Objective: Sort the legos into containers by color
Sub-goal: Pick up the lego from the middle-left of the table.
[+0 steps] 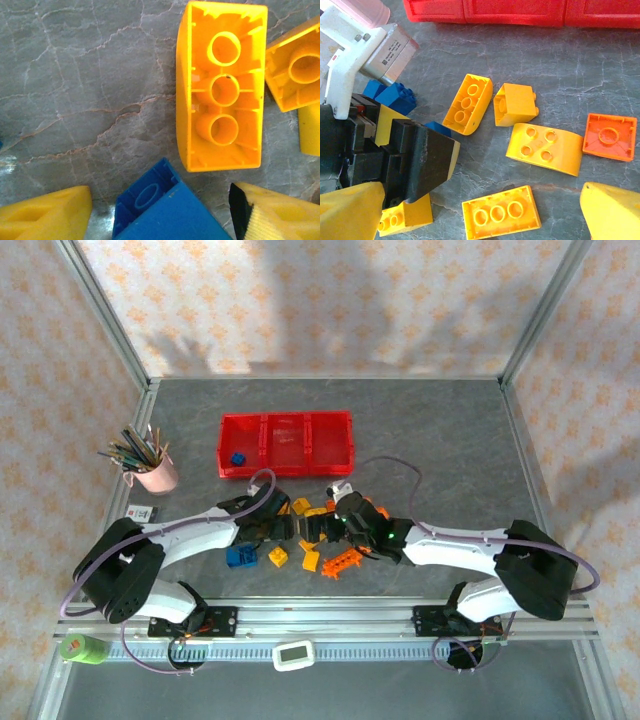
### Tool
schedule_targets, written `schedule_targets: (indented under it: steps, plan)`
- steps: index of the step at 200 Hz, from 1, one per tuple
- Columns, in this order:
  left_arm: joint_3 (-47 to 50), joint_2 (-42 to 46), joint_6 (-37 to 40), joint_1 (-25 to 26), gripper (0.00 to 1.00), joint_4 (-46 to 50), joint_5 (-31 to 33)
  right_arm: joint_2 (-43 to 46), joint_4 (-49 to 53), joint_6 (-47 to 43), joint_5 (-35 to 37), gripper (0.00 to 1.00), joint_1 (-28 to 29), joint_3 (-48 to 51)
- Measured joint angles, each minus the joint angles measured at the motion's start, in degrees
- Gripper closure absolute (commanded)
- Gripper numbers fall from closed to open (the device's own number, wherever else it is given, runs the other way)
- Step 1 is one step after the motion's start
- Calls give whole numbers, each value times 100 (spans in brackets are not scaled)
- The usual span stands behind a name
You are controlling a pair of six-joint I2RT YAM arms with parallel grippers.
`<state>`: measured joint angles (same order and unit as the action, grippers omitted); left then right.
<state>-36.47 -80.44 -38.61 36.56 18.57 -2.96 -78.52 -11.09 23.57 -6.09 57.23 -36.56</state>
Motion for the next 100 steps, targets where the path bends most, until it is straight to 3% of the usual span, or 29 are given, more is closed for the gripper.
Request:
schedule_targets:
  steps: [100]
  plan:
    - [-46, -129, -166, 22, 47, 48, 315, 0, -57, -2, 33, 0, 0, 7]
